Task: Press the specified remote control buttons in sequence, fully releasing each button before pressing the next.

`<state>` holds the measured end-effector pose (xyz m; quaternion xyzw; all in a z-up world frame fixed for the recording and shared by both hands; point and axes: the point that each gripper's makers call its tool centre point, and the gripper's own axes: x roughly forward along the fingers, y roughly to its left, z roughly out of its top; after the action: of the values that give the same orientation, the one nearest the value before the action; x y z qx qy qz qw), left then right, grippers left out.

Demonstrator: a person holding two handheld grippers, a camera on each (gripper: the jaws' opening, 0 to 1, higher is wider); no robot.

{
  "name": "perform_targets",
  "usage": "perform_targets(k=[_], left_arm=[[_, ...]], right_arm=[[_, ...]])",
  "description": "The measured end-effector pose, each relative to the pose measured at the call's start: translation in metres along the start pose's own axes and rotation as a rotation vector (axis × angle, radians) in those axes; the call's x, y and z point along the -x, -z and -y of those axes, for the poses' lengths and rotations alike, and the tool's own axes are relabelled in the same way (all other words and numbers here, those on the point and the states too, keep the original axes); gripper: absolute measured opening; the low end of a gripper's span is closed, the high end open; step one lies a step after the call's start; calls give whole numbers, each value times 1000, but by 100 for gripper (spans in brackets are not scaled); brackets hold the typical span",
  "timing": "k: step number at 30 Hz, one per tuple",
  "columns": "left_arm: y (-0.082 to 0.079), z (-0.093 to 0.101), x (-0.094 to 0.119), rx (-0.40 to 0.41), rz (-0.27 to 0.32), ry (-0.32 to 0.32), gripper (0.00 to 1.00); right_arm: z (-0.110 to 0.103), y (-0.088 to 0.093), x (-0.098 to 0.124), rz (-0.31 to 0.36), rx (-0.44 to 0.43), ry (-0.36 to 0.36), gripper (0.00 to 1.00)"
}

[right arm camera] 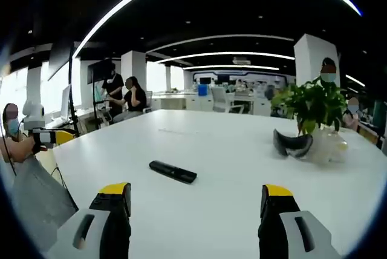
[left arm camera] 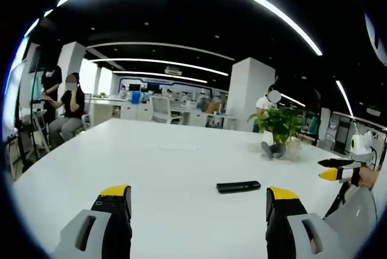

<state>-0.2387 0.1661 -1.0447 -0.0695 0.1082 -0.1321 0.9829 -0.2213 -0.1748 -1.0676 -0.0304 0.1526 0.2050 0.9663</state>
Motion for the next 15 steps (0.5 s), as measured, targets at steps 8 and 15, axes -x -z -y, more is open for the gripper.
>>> perform_targets(k=[8,15], left_arm=[[-3,-5,2,8,19,-19,95],[-2,-4,1,4,15,-13,95]], right_arm=[[-6,1,-2,-12,14,-28,88],[-2,-1,0,5,3,-13,88]])
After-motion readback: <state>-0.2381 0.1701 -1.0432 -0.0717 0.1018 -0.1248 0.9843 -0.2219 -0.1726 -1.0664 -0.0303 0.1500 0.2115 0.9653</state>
